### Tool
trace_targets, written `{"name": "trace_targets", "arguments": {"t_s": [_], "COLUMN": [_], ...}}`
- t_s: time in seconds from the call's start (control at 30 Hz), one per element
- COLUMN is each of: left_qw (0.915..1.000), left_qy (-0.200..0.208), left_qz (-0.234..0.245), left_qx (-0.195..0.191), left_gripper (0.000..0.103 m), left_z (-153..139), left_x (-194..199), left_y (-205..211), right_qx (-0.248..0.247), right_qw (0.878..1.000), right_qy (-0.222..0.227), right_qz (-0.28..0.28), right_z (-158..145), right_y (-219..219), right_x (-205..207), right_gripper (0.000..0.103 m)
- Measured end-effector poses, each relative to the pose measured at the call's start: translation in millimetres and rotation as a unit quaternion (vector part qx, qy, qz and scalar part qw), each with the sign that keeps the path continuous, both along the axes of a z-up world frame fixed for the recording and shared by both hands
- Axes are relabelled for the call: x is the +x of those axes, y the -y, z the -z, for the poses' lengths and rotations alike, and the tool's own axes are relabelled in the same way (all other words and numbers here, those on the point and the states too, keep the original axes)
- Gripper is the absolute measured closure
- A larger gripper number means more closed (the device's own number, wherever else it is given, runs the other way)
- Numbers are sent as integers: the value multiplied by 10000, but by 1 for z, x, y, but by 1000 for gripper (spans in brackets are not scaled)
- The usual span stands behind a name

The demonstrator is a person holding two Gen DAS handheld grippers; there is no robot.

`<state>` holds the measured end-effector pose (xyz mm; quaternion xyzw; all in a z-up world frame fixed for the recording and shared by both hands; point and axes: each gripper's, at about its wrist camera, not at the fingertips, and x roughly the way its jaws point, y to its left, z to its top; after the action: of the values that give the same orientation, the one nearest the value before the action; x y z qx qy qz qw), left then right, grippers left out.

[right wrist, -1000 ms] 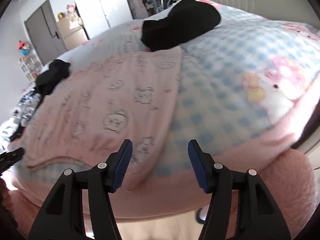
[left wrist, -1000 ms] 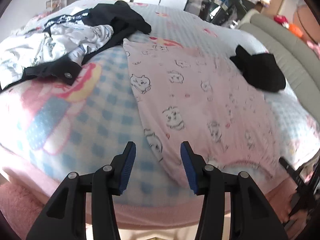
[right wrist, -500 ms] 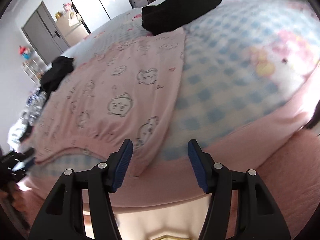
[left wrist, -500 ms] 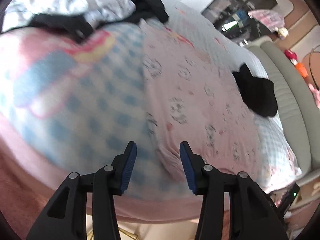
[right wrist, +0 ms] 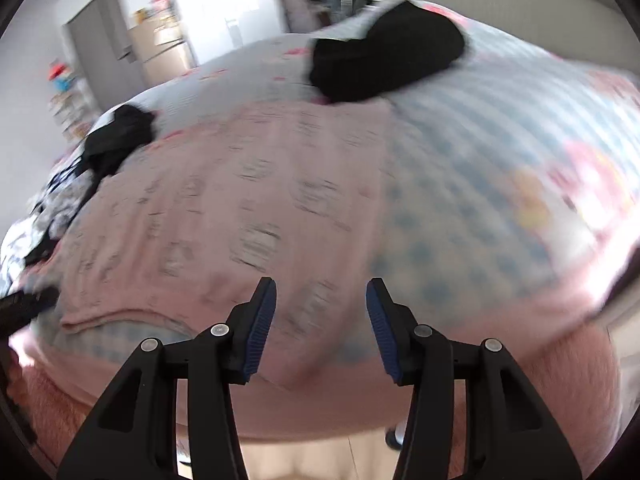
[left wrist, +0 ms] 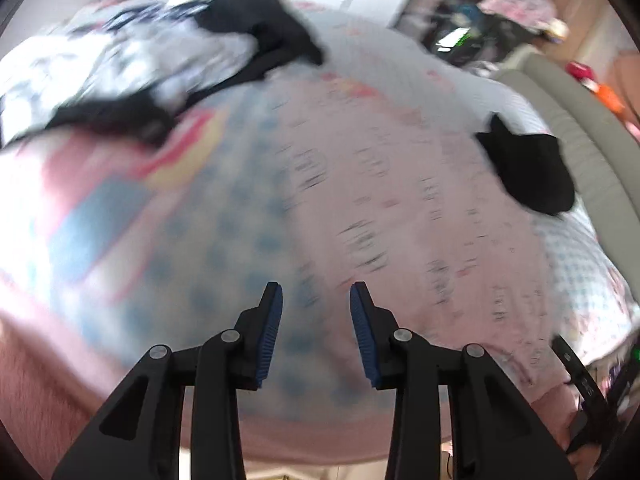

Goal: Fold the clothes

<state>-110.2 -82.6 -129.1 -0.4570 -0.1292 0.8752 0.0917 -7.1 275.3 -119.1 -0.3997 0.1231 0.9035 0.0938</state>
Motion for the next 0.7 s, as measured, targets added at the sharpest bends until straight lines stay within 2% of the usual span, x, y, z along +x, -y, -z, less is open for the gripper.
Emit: {"name": "trace_targets", "arguments": {"t_s": [0.07, 0.17, 0.2, 0.3, 0.37, 0.4, 0.43, 0.5, 0.57, 0.63, 0.7], "left_qw": [9979, 9907, 9881, 9805, 9766, 9759, 9766, 9814, 9849, 9901, 9921], "left_qy": [-281, -345, -318, 36, 272, 382, 487, 525, 407, 198, 129], "left_qz": [518, 1162, 1324, 1601, 1567, 1506, 1435, 1353, 1370, 1263, 997], "left_qx": [-274, -618, -716, -1139, -1446, -1532, -1527, -1254, -974, -587, -751], "left_gripper": [66, 63, 59, 58, 58, 57, 55, 53, 55, 54, 54], "left_z": [-11, -11, -11, 0, 14, 20, 27, 31, 28, 19, 15], "left_x": [-14, -51, -61, -89, -103, -107, -108, -101, -92, -86, -94], "left_y": [-27, -70, -80, -104, -107, -103, -95, -71, -44, -17, -5], "right_qx": [191, 209, 191, 237, 245, 404, 566, 800, 681, 661, 563], "right_qw": [9992, 9954, 9946, 9934, 9922, 9912, 9898, 9863, 9888, 9899, 9912], "right_qy": [-29, -17, 21, 229, 396, 557, 718, 1044, 976, 883, 671], "right_qz": [-343, -938, -1018, -1097, -1158, -1127, -1093, -993, -900, -890, -997], "right_z": [-9, -16, -15, -6, 5, 14, 23, 43, 48, 39, 25], "right_y": [18, 39, 43, 48, 50, 50, 51, 45, 31, 27, 36], "right_x": [-16, -57, -72, -117, -140, -146, -151, -154, -142, -132, -132], "right_gripper": [55, 53, 53, 52, 52, 52, 52, 52, 52, 52, 50]}}
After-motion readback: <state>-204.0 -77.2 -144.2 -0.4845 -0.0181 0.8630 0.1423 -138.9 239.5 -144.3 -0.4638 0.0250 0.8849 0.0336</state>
